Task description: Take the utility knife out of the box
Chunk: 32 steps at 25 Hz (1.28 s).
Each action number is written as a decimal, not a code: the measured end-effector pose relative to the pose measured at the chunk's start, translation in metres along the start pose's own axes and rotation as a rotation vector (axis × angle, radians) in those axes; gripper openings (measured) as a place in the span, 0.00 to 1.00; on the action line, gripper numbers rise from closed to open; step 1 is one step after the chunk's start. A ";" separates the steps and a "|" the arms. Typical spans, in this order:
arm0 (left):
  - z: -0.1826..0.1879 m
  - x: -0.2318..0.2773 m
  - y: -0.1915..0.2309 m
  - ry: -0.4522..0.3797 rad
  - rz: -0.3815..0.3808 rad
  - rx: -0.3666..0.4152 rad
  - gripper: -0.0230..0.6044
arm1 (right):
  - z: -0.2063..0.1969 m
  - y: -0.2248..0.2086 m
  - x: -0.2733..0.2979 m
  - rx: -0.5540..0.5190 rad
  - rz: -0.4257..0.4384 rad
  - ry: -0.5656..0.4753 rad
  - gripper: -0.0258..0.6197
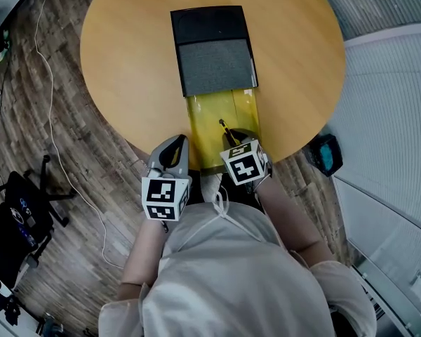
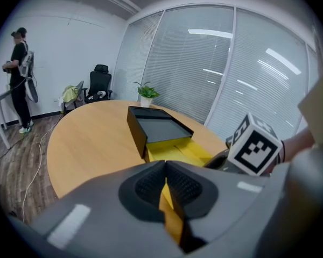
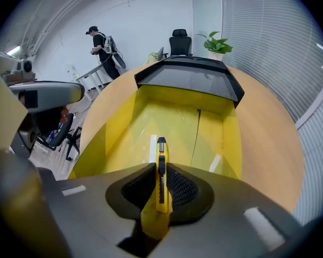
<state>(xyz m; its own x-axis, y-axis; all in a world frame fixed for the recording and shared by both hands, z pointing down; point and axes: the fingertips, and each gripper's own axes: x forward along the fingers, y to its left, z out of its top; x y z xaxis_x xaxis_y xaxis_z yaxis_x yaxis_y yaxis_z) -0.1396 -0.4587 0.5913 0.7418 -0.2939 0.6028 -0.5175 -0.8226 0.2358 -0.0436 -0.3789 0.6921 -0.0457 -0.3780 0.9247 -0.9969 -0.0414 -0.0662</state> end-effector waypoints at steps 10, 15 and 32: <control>0.034 -0.003 -0.022 -0.063 -0.007 0.014 0.05 | 0.041 -0.010 -0.054 0.092 0.057 -0.157 0.14; 0.074 -0.013 -0.036 -0.147 0.003 0.056 0.05 | 0.065 -0.015 -0.094 0.093 0.080 -0.247 0.14; 0.212 -0.078 -0.077 -0.457 0.059 0.233 0.05 | 0.146 -0.040 -0.243 0.070 0.084 -0.697 0.14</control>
<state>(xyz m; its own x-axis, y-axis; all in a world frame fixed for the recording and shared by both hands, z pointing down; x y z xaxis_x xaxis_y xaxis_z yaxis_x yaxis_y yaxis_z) -0.0670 -0.4760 0.3644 0.8520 -0.4824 0.2034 -0.4935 -0.8698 0.0040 0.0167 -0.4207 0.4151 -0.0481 -0.8858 0.4616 -0.9843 -0.0365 -0.1725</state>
